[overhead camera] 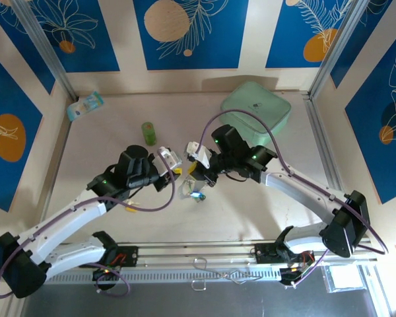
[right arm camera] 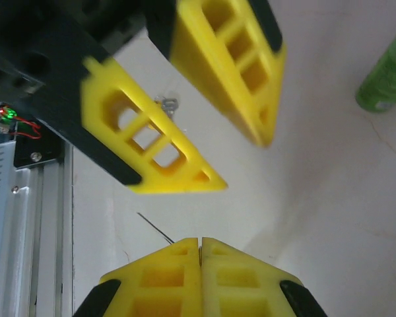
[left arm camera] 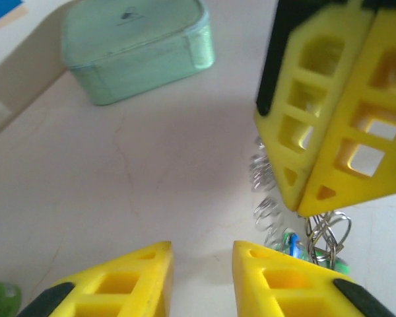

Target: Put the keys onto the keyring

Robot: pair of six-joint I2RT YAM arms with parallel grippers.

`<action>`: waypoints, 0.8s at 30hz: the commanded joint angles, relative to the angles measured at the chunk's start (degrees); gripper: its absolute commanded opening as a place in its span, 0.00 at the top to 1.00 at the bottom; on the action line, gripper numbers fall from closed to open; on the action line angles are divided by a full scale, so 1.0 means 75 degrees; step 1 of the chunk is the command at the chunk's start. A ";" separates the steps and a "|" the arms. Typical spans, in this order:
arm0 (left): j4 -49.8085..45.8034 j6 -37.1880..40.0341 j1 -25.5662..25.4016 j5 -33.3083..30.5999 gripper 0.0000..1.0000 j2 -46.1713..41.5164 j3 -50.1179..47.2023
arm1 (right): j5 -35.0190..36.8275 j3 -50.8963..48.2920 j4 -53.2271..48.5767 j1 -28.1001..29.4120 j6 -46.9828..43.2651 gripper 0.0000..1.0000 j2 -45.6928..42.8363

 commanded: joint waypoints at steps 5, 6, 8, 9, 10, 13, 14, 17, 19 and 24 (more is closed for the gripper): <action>0.0462 0.0667 0.0157 0.2002 0.75 0.0020 -0.0309 | -0.0863 -0.0066 -0.0042 -0.0199 -0.0667 1.00 -0.0228; 0.0600 0.0673 0.0163 0.2306 0.75 -0.0037 -0.0448 | -0.0932 -0.0088 -0.0043 -0.0210 -0.0685 1.00 -0.0244; 0.0806 0.0649 0.0157 0.2688 0.75 -0.0115 -0.0682 | -0.1097 -0.0163 0.0038 -0.0234 -0.0706 1.00 -0.0297; 0.0912 0.0601 0.0160 0.2814 0.74 -0.0136 -0.0786 | -0.1227 -0.0220 0.0097 -0.0256 -0.0705 1.00 -0.0329; 0.1020 0.0560 0.0157 0.2898 0.74 -0.0163 -0.0887 | -0.1346 -0.0261 0.0149 -0.0257 -0.0703 1.00 -0.0369; 0.1583 0.0312 0.0164 0.3117 0.73 -0.0228 -0.1238 | -0.1670 -0.0381 0.0268 -0.0251 -0.0688 1.00 -0.0425; 0.1809 0.0179 0.0162 0.3157 0.72 -0.0261 -0.1343 | -0.1737 -0.0411 0.0284 -0.0241 -0.0680 1.00 -0.0438; 0.2387 -0.0028 0.0158 0.3349 0.72 -0.0356 -0.1642 | -0.1836 -0.0520 0.0336 -0.0228 -0.0642 1.00 -0.0472; 0.2563 -0.0131 0.0157 0.3468 0.72 -0.0419 -0.1763 | -0.1905 -0.0598 0.0377 -0.0218 -0.0614 1.00 -0.0517; 0.2856 -0.0372 0.0163 0.3541 0.72 -0.0539 -0.1906 | -0.2165 -0.0699 0.0365 -0.0181 -0.0641 1.00 -0.0578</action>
